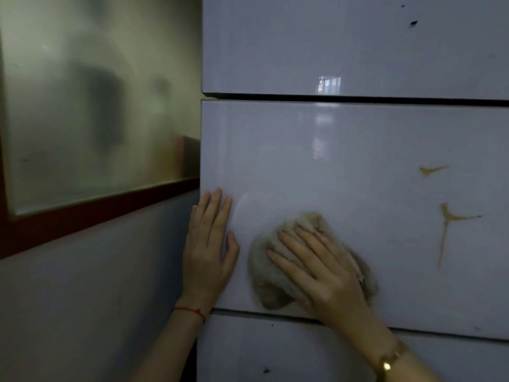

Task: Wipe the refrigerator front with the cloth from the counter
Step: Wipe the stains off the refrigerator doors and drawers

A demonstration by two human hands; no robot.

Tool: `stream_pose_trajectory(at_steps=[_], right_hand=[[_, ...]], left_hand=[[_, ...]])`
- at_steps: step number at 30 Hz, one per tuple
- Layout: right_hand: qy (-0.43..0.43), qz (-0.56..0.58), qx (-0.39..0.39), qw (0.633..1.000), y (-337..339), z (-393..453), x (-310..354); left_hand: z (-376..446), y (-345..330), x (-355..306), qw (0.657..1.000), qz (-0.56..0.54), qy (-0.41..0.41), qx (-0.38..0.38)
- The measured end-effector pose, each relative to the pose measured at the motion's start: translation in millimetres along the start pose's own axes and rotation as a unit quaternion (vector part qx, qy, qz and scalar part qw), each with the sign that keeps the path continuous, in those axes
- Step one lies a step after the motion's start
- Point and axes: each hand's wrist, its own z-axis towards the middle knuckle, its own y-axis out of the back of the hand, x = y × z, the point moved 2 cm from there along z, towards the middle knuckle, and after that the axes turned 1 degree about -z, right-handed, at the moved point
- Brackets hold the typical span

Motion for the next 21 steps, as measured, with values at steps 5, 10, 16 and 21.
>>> stream_pose_trajectory(at_steps=[5, 10, 16, 21], right_hand=[[-0.099, -0.036, -0.081, 0.991, 18.1, 54.1, -57.2], [-0.158, -0.05, -0.12, 0.979, 11.3, 79.5, -49.3], [-0.113, -0.078, -0.046, 0.99, 18.0, -51.9, 0.7], [-0.171, -0.139, -0.094, 0.971, 50.6, -84.9, -22.0]], left_hand=[[-0.3, -0.4, 0.5, 1.0, 0.004, -0.002, -0.012], [0.8, 1.0, -1.8, 1.0, 0.027, 0.001, -0.007], [-2.2, 6.7, -23.9, 1.0, 0.024, -0.007, 0.001], [13.6, -21.5, -73.8, 0.997, -0.002, -0.077, 0.009]])
